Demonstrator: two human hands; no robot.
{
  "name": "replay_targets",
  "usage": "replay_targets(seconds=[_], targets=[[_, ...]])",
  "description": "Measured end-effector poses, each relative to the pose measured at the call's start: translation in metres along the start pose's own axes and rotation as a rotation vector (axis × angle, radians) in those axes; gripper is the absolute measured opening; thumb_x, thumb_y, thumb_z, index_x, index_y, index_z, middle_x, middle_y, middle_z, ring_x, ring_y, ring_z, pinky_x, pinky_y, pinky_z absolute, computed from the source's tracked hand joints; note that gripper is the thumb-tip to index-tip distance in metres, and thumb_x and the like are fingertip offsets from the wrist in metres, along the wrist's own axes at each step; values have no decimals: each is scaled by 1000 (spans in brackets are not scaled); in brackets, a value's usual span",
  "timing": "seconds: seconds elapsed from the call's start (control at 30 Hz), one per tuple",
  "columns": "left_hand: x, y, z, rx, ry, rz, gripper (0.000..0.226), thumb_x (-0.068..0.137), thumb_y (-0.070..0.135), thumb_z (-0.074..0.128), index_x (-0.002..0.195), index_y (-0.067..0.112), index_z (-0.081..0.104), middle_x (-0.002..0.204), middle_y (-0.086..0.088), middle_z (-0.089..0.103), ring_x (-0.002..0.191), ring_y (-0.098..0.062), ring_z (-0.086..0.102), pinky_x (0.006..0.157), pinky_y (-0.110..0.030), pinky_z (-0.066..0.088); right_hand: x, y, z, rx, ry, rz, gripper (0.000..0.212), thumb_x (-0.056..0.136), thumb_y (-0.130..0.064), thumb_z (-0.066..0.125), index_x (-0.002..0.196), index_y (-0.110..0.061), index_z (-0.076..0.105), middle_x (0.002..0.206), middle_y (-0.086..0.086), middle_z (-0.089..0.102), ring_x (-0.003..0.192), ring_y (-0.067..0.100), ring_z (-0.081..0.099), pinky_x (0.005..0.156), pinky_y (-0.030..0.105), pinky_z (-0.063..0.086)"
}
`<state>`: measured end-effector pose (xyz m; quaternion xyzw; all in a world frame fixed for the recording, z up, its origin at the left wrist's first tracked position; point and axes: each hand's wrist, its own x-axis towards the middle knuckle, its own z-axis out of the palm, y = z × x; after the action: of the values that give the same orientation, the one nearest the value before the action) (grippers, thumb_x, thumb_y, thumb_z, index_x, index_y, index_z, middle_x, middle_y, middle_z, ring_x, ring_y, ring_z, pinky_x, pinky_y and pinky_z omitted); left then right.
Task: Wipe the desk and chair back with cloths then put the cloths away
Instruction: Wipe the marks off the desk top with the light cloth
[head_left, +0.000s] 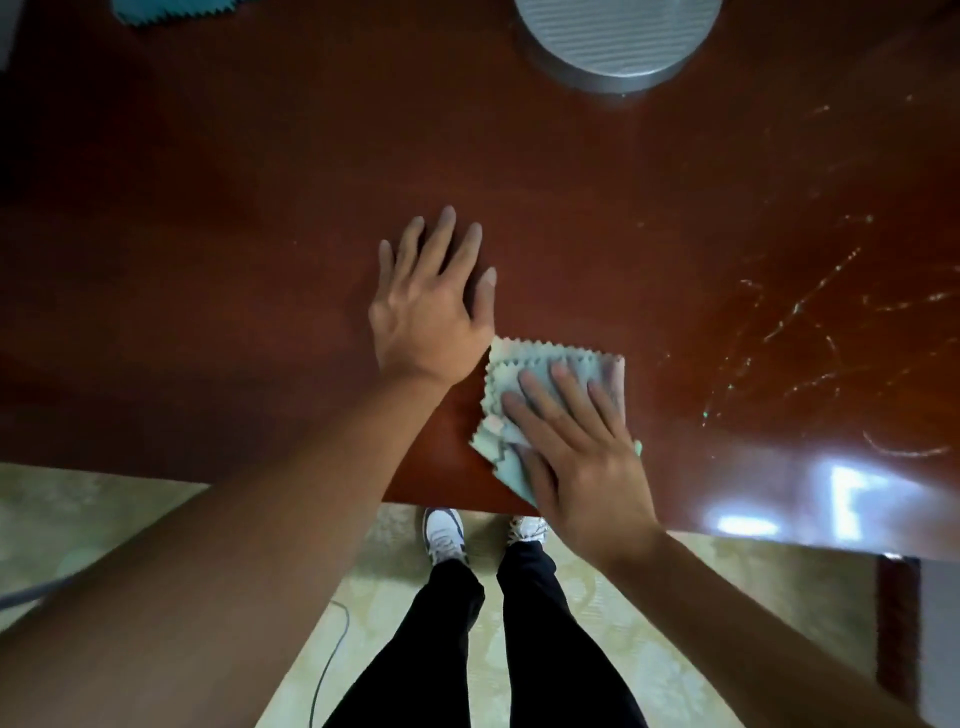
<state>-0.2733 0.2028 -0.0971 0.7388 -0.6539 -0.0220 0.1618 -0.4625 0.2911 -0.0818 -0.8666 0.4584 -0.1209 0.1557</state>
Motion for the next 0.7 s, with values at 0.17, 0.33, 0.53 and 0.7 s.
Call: replay_targets(seconds=[0.17, 0.33, 0.53, 0.7], targets=[[1, 0, -1, 4, -45, -12, 48, 100, 41, 39, 141, 20, 54, 152, -7, 45, 143, -33, 36, 119, -53, 23, 52, 28, -8, -58, -18, 20, 40, 102, -26, 47, 140, -16, 54, 148, 4, 50, 144, 30, 36, 118, 52, 26], [1, 0, 1, 30, -59, 4, 51, 100, 41, 35, 144, 20, 50, 155, -6, 41, 144, -32, 32, 120, -52, 20, 79, 31, -6, -87, 59, 256, 44, 104, -31, 37, 145, -19, 49, 153, 2, 44, 148, 28, 28, 121, 47, 19], [1, -2, 3, 27, -39, 17, 52, 100, 42, 32, 145, 20, 48, 155, -6, 40, 145, -30, 31, 120, -49, 18, -26, -27, 15, 61, 141, 116, 38, 98, -23, 57, 134, -12, 60, 144, 6, 53, 143, 31, 38, 119, 51, 25], [1, 5, 2, 23, -10, 77, 48, 100, 34, 33, 141, 18, 51, 152, -6, 44, 142, -24, 37, 115, -49, 18, -6, 1, 5, 31, 147, 102, 37, 100, -23, 56, 134, -11, 60, 144, 6, 54, 142, 31, 39, 118, 51, 29]])
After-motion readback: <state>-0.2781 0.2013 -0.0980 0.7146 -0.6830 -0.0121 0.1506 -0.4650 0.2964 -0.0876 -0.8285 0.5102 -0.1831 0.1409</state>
